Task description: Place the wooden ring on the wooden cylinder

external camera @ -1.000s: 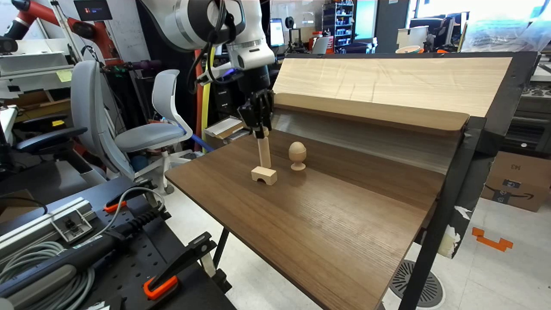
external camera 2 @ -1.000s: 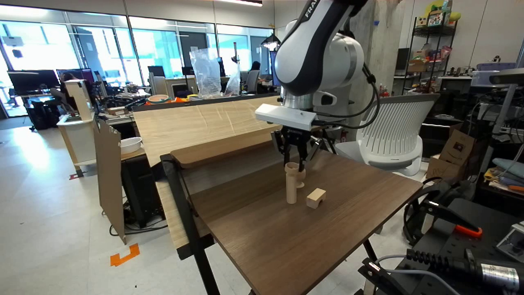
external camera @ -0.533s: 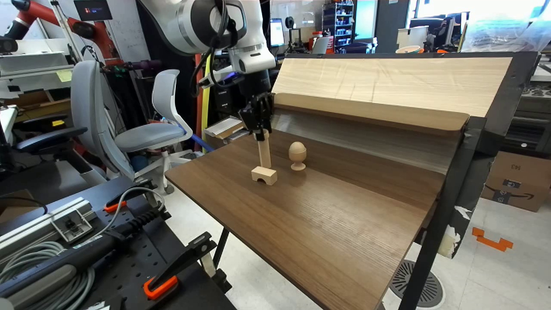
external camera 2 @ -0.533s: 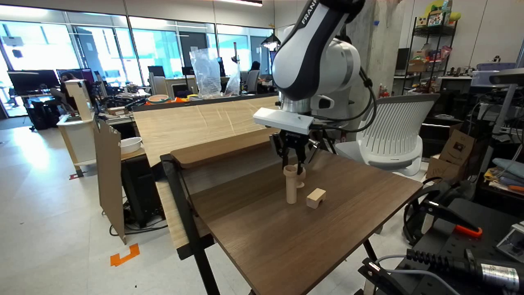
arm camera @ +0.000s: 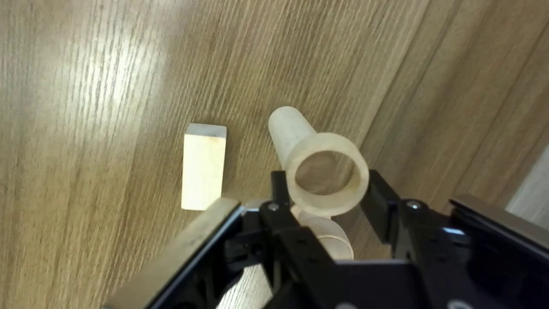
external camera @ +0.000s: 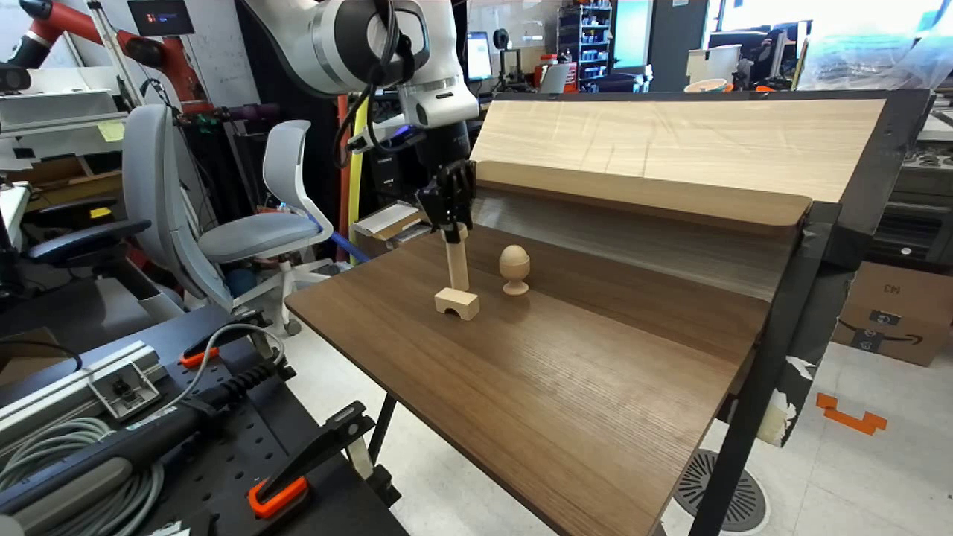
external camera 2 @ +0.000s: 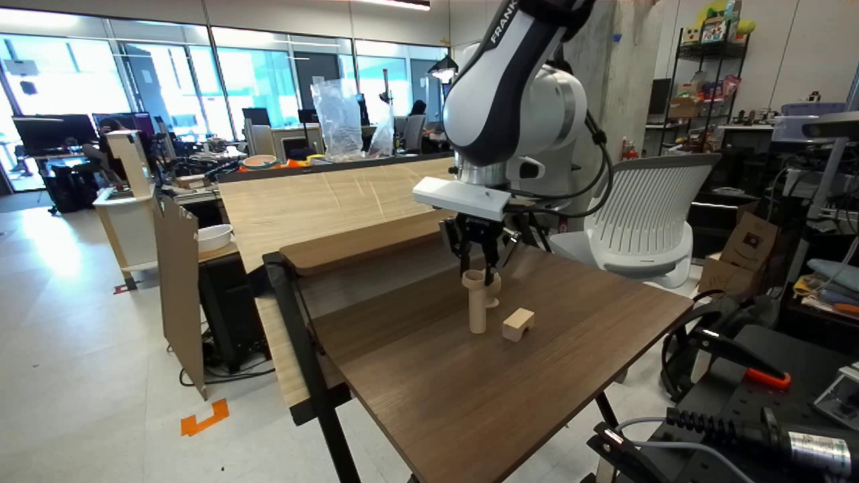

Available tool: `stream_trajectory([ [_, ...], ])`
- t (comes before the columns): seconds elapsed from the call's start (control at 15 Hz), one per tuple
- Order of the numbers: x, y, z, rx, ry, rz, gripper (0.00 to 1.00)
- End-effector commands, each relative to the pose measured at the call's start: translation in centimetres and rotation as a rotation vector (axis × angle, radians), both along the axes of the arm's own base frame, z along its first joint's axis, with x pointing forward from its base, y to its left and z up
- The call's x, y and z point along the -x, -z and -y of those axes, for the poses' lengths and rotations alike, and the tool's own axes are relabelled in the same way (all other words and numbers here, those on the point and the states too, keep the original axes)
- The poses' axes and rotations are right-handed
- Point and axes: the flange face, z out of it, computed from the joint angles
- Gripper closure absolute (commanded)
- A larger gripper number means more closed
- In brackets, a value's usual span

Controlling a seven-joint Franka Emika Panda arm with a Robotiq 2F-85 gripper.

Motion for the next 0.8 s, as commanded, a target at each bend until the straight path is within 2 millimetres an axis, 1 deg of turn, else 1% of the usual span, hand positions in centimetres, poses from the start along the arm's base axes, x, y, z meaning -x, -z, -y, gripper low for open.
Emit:
stream_trajectory([
  [0.0, -0.5, 0.0, -0.5, -0.003, 0.001, -0.004, 0.22],
  [0.2, -0.3, -0.1, -0.4, -0.005, -0.002, -0.012, 0.01],
  [0.53, 0.2, -0.7, -0.2, -0.013, -0.007, -0.019, 0.0],
  [0.73, 1.0, -1.1, 0.5, 0.01, 0.015, -0.091, 0.0],
])
